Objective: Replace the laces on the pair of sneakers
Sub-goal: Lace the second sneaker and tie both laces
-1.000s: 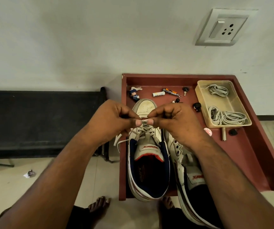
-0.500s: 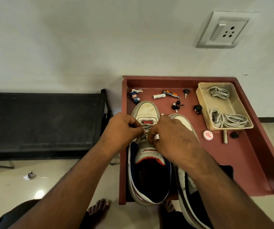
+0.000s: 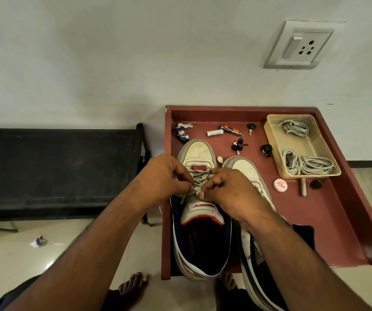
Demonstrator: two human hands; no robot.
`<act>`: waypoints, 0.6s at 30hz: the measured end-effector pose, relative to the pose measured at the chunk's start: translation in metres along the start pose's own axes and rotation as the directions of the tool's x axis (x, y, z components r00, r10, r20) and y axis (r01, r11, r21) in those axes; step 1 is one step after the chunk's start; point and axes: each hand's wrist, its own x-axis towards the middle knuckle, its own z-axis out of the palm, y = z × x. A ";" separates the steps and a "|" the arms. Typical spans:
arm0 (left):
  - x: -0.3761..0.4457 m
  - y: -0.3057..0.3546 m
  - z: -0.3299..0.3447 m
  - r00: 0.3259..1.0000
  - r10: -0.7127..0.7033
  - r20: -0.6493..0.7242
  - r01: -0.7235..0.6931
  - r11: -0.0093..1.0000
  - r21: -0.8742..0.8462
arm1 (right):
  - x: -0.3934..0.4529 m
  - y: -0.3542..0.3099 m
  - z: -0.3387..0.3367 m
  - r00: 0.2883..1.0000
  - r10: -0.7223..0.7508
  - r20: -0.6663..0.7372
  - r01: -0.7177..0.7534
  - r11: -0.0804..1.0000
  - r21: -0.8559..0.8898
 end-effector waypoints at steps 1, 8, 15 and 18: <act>0.000 0.001 0.000 1.000 0.000 0.004 0.000 1.000 0.003 | 0.000 0.001 0.000 1.000 0.013 -0.008 -0.013 0.997 0.073; 0.001 -0.001 0.004 1.000 0.000 -0.020 0.000 1.000 -0.024 | 0.004 0.006 0.003 0.998 0.069 -0.004 -0.062 0.919 0.390; 0.003 -0.006 0.026 0.984 -0.171 -0.039 0.134 0.875 -0.465 | 0.006 0.005 0.002 0.997 0.049 -0.055 -0.022 0.912 0.409; 0.002 -0.008 0.035 0.969 -0.241 -0.049 0.167 0.790 -0.590 | 0.005 0.005 0.002 0.997 0.052 -0.054 -0.031 0.941 0.338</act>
